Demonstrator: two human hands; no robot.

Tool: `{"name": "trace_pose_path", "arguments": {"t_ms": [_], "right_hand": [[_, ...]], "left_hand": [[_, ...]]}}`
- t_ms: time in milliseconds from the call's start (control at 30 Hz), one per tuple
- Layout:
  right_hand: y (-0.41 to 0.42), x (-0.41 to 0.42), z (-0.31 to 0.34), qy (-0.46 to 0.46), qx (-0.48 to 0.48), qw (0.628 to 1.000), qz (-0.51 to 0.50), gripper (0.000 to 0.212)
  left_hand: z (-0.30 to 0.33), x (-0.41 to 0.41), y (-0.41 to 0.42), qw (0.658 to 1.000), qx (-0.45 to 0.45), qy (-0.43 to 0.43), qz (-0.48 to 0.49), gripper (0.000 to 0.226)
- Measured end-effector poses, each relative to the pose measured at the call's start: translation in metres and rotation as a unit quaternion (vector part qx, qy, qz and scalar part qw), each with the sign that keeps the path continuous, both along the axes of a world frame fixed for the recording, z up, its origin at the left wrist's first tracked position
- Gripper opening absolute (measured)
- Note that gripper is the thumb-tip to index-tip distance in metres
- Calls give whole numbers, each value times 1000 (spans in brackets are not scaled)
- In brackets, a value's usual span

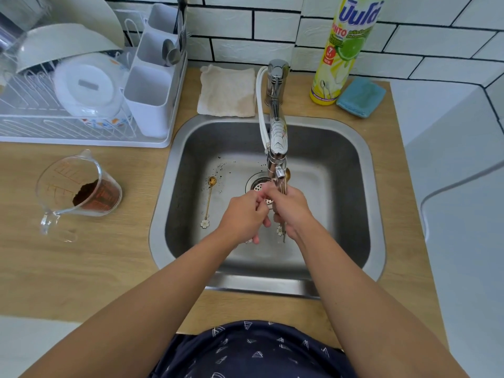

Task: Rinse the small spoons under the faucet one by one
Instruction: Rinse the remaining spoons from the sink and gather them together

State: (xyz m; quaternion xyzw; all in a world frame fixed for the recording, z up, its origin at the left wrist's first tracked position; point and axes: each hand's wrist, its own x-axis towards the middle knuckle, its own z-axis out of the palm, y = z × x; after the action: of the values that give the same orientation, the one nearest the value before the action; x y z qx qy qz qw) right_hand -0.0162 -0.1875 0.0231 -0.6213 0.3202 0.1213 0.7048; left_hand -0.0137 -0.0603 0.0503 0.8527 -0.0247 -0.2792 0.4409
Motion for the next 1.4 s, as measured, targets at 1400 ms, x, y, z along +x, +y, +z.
{"name": "trace_pose_path", "arguments": {"t_ms": [1400], "right_hand": [[-8, 4, 2, -45, 15, 999, 15, 7]], "left_hand": [[3, 3, 23, 977, -149, 148, 25, 34]]}}
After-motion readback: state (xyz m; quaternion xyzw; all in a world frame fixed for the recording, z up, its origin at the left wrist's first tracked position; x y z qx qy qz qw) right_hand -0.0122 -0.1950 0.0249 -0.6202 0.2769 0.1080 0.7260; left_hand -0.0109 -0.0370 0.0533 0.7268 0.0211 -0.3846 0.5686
